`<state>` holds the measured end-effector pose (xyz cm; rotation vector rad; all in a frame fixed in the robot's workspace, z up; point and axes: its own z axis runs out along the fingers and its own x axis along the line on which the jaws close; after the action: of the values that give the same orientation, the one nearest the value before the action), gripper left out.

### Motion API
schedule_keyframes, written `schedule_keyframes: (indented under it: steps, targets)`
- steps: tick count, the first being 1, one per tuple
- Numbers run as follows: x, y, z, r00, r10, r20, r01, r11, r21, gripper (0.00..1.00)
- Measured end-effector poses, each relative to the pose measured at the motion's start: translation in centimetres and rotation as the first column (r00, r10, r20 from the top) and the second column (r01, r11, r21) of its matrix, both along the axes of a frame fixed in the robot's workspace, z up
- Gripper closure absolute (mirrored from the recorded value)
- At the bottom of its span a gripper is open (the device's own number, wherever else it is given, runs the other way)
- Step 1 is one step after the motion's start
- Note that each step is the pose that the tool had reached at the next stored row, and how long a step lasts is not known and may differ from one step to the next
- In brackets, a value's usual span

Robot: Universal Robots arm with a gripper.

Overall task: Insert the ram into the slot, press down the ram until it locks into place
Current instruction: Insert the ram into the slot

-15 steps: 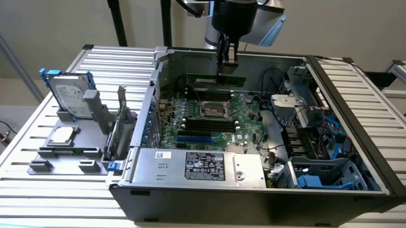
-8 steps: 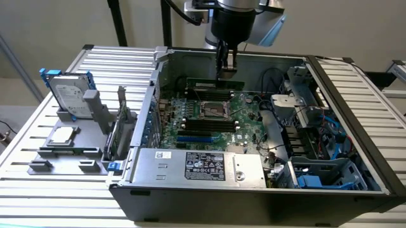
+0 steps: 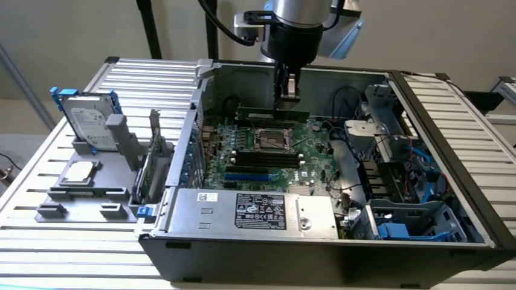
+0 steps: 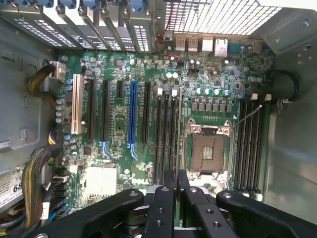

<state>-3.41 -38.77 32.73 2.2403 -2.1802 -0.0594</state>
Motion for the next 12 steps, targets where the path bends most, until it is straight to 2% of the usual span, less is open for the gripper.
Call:
schedule_keyframes:
  steps: [5, 12]
  targets:
    - [0.0, -0.78, -0.93, 1.0000, 0.000, 0.0002, 0.000, 1.0000, 0.0004, 0.87]
    - [0.0, -1.24, -2.20, 1.0000, 0.000, 0.0000, 0.000, 1.0000, 0.0001, 0.87]
